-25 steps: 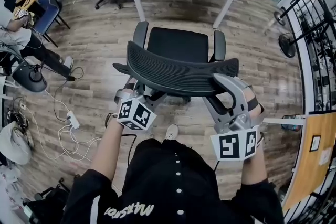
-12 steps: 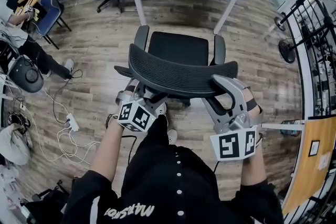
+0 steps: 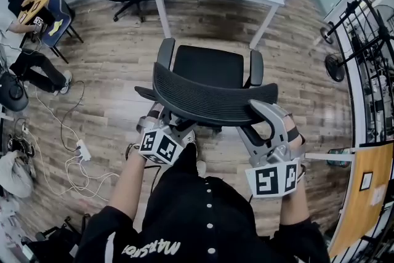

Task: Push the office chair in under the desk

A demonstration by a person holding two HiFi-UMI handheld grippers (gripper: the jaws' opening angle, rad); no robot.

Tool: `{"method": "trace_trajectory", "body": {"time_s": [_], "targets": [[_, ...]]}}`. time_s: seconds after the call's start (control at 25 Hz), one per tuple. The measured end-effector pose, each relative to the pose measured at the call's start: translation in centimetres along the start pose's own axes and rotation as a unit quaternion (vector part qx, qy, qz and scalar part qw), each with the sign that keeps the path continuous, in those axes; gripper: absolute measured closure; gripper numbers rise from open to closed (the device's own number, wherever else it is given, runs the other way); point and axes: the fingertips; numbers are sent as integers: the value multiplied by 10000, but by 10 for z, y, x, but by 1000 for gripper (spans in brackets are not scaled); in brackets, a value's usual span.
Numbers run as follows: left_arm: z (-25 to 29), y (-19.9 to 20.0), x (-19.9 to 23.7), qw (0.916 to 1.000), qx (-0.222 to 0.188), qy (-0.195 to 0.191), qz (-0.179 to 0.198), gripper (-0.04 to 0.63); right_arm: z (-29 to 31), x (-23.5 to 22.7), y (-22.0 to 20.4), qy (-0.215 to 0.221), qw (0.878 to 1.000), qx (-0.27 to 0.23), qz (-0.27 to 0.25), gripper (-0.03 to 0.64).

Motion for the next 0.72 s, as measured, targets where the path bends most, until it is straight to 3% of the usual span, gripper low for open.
{"method": "trace_trajectory", "body": {"time_s": [0.72], "targets": [[17,2,21,10000,-14,-9,-45,273,20,-18,-11,39,10000,31,4,382]]}}
Point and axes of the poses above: the fingertips, and each gripper's own axes: z forward along the fingers, x to its left, y out of its top, and after that the axes turned 8 degrees about -z, right-handed
